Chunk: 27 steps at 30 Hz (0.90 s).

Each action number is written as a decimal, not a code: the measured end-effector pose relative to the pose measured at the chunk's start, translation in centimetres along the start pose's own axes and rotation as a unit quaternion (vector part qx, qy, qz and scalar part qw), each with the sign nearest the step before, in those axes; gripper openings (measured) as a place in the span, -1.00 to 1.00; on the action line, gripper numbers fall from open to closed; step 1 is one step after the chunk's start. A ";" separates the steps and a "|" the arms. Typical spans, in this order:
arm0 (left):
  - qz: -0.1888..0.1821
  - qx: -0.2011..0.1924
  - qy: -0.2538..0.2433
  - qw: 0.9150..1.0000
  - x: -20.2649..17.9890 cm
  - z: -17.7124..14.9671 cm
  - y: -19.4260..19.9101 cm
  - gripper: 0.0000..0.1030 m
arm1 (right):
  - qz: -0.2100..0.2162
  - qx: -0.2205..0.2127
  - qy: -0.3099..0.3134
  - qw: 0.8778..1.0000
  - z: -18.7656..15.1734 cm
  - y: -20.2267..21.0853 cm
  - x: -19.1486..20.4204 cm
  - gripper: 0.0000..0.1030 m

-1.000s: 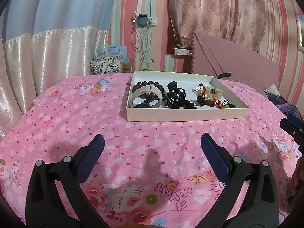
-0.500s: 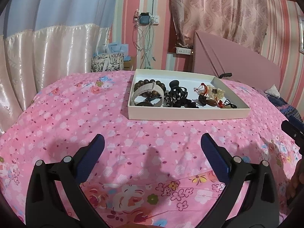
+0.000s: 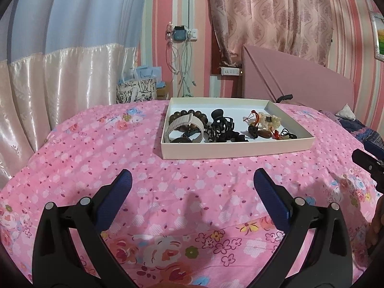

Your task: Organize jewelry

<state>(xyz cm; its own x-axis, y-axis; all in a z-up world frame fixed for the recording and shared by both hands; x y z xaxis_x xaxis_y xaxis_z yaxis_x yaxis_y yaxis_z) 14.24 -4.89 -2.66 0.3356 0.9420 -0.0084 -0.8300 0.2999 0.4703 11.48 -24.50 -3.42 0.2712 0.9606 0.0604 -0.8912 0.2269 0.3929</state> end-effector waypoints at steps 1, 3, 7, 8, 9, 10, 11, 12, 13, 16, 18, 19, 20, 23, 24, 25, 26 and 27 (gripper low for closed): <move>0.002 -0.002 -0.002 1.000 0.0 0.0 0.1 0.94 | 0.000 0.001 0.001 1.000 -0.1 0.0 0.0 0.95; 0.005 -0.007 -0.007 1.000 -0.2 0.1 0.3 0.94 | 0.000 0.002 0.000 1.000 -0.1 0.0 0.0 0.95; 0.006 -0.010 -0.013 1.000 -0.3 0.1 0.4 0.94 | -0.001 0.002 0.000 1.000 0.0 -0.1 0.0 0.95; 0.006 -0.009 -0.013 1.000 -0.3 0.1 0.4 0.94 | -0.001 0.003 0.000 1.000 0.0 -0.1 0.0 0.95; 0.006 -0.009 -0.012 1.000 -0.3 0.1 0.4 0.94 | -0.001 0.003 0.000 1.000 -0.1 -0.1 0.0 0.95; 0.006 -0.008 -0.011 1.000 -0.2 0.1 0.3 0.94 | -0.002 0.002 0.001 1.000 -0.1 -0.1 0.1 0.95; 0.006 -0.007 -0.010 1.000 -0.2 0.1 0.4 0.94 | -0.002 0.002 0.003 1.000 -0.1 0.0 0.1 0.95; 0.006 -0.008 -0.010 1.000 -0.2 0.1 0.4 0.94 | -0.003 0.002 0.006 1.000 -0.1 0.0 0.1 0.95; 0.008 -0.008 -0.010 1.000 -0.1 0.1 0.4 0.94 | -0.004 0.002 0.007 1.000 -0.1 0.0 0.2 0.95; 0.012 -0.008 -0.008 1.000 0.0 0.1 0.5 0.94 | -0.006 0.001 0.011 1.000 -0.1 0.0 0.2 0.95; 0.016 -0.008 -0.005 1.000 0.2 0.1 0.5 0.94 | -0.007 0.001 0.010 1.000 -0.1 0.1 0.0 0.95; 0.016 -0.009 -0.004 1.000 0.2 0.1 0.5 0.94 | -0.007 0.002 0.011 1.000 -0.1 0.1 0.1 0.95; 0.016 -0.009 -0.004 1.000 0.2 0.1 0.5 0.94 | -0.007 0.002 0.013 1.000 -0.1 0.1 0.0 0.95; 0.016 -0.010 -0.005 1.000 0.2 0.1 0.6 0.94 | -0.010 0.000 0.017 1.000 -0.1 0.2 0.1 0.95; 0.016 -0.010 -0.005 1.000 0.2 0.1 0.6 0.94 | -0.011 0.000 0.018 1.000 -0.1 0.3 0.0 0.95; 0.016 -0.011 -0.007 1.000 0.2 0.1 0.6 0.94 | -0.011 0.000 0.018 1.000 -0.1 0.3 0.1 0.95; 0.016 -0.011 -0.007 1.000 0.2 0.1 0.6 0.94 | -0.011 0.000 0.018 1.000 -0.1 0.3 0.0 0.95; 0.016 -0.012 -0.008 1.000 0.3 0.1 0.6 0.94 | -0.011 0.000 0.018 1.000 -0.1 0.3 0.1 0.95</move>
<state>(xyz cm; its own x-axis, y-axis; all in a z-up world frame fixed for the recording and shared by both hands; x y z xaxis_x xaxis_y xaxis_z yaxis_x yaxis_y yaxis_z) 13.85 -4.45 -2.31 0.3154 0.9487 0.0206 -0.8506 0.2731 0.4493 11.21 -24.35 -3.36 0.2777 0.9605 0.0189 -0.8849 0.2481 0.3943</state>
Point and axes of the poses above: each gripper's, at about its wrist camera, not at the fingertips, and y roughly against the way its jaws point, x to its left, z to its top, the point moved 5 cm from there along -y, roughly the way its jaws point, and after that the axes turned 3 degrees about -z, right-handed, at the moved point
